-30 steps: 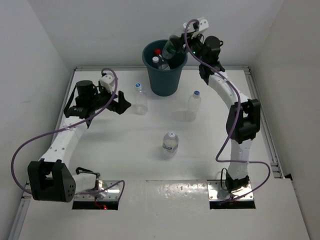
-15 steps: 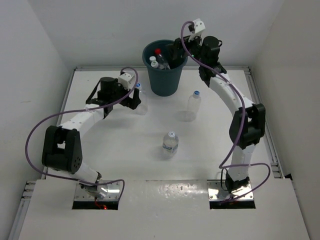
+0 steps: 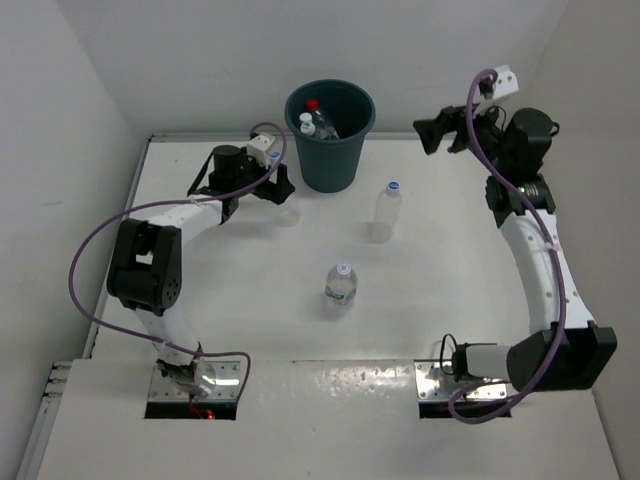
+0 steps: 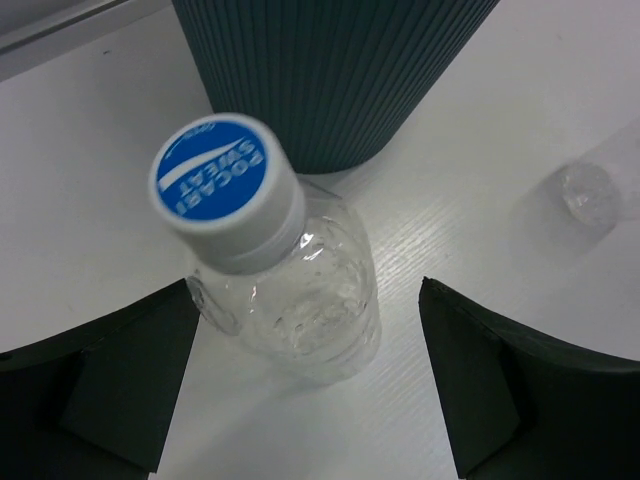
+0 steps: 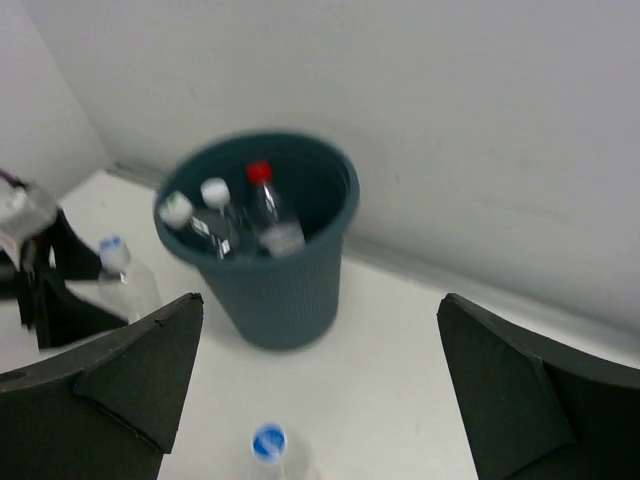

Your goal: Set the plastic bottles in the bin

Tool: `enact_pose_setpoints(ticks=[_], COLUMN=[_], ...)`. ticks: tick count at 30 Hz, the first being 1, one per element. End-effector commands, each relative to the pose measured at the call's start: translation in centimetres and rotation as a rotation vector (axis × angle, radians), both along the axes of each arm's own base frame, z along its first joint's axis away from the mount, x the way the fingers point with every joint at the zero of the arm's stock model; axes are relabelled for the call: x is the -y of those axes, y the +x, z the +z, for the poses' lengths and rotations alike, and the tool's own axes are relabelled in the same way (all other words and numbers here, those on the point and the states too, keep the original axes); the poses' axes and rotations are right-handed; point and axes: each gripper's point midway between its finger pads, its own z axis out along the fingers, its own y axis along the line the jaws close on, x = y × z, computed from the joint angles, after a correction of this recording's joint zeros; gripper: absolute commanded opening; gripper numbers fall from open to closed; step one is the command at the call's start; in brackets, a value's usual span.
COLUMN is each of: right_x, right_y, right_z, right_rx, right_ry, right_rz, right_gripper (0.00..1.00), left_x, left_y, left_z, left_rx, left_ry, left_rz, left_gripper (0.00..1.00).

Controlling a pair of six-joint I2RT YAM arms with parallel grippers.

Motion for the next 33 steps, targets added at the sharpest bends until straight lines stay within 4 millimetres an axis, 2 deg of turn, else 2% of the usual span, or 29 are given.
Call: enact_pose_setpoints(ticks=[1,2,3,4,5,6,7,8,9,11,12,13,14,16,17,19,20,21,22,23,24,25,27,28,29,31,32,33], right_x=[2.1,2.8,3.0,3.7,3.6,3.7,3.9,3.9,3.9,4.1,4.3,4.3,4.3,3.8,3.7,3.0,2.6,2.5,2.0,1.8,1.8,1.4,1.2,0.8,0.6,0.2,-0.3,-0.4], right_y=[-1.9,-2.8,-3.6,-3.9,-5.0,-5.3,-5.6,-6.2,-6.5,-6.9,-7.2,-7.4,-7.7,-8.2,-8.4,-8.4,-8.8,-8.4,-8.8,-8.2,-8.3,-8.3,-7.9,-8.0,-8.1,-7.9,-8.0,-7.8], right_z=[-5.9,-8.4,-8.4,-8.9,-10.8,-11.3,-13.0,-13.7,-14.9,-15.9,-16.9,-17.2,-18.2,-18.5,-19.2,-18.7,-20.3,-19.7,-20.9,-20.8,-21.4,-22.4,-22.0,-22.3,-22.7,-22.3,-22.5,-23.0], right_rx=[-0.172,-0.219,-0.21,-0.217,-0.241,-0.248,-0.279,-0.286,-0.306,-0.315,-0.333,-0.335,-0.351,-0.352,-0.352,-0.31,-0.337,-0.289,-0.305,-0.273,-0.278,-0.298,-0.249,-0.25,-0.227,-0.173,-0.161,-0.17], right_ry=[-0.032,-0.033,-0.035,-0.038,-0.048,-0.053,-0.058,-0.058,-0.062,-0.064,-0.063,-0.059,-0.055,-0.048,-0.038,-0.028,-0.024,-0.03,-0.031,-0.034,-0.033,-0.026,-0.019,-0.008,-0.008,-0.023,-0.05,-0.055], right_rz=[-0.013,-0.028,-0.031,-0.044,-0.038,-0.04,-0.043,-0.038,-0.037,-0.042,-0.045,-0.046,-0.044,-0.018,-0.013,0.016,0.03,0.035,0.049,0.053,0.055,0.063,0.066,0.088,0.096,0.108,0.123,0.119], right_gripper=[0.99,0.99,0.99,0.99,0.99,0.99,0.99,0.99,0.99,0.99,0.99,0.99,0.99,0.99,0.99,0.99,0.99,0.99,0.99,0.99,0.99,0.99,0.99,0.99,0.99,0.99,0.99,0.99], left_x=[1.8,1.6,1.9,2.0,2.1,2.3,2.6,2.1,2.2,1.1,1.0,0.1,-0.6,-2.0,-2.2,-2.5,-2.6,-1.8,-1.2,-0.4,0.6,0.9,3.1,4.1,4.8,6.5,7.1,8.0], left_y=[1.1,1.5,1.4,1.6,1.8,1.7,1.6,1.9,1.7,1.3,1.0,0.7,0.3,-0.2,-1.2,-1.7,-2.5,-2.5,-2.6,-3.1,-2.1,-1.9,-1.3,0.5,0.6,1.6,3.6,3.8], left_z=[3.5,3.6,3.1,3.9,4.6,4.6,5.0,6.4,7.4,11.9,13.8,15.1,19.8,23.9,27.8,31.1,34.3,35.4,36.5,38.7,38.3,40.0,40.1,38.9,39.6,39.1,37.3,37.6], left_rx=[0.104,0.105,0.082,0.104,0.114,0.107,0.108,0.13,0.14,0.214,0.248,0.245,0.33,0.405,0.487,0.557,0.623,0.634,0.655,0.7,0.677,0.707,0.687,0.663,0.681,0.668,0.639,0.626], left_ry=[-0.092,-0.104,-0.119,-0.125,-0.139,-0.149,-0.154,-0.157,-0.16,-0.158,-0.155,-0.152,-0.16,-0.17,-0.177,-0.182,-0.204,-0.227,-0.242,-0.27,-0.297,-0.323,-0.374,-0.387,-0.408,-0.453,-0.458,-0.493], left_rz=[-0.064,-0.061,-0.07,-0.08,-0.077,-0.087,-0.102,-0.094,-0.103,-0.091,-0.094,-0.078,-0.072,-0.046,-0.052,-0.034,-0.038,-0.036,-0.049,-0.063,-0.076,-0.06,-0.091,-0.089,-0.104,-0.103,-0.101,-0.108], left_gripper=[0.95,0.88,0.83,0.78,0.63,0.56,0.5,0.41,0.37,0.28,0.26,0.25,0.24,0.23,0.22,0.21,0.21,0.2,0.18,0.18,0.18,0.18,0.17,0.17,0.17,0.17,0.17,0.17])
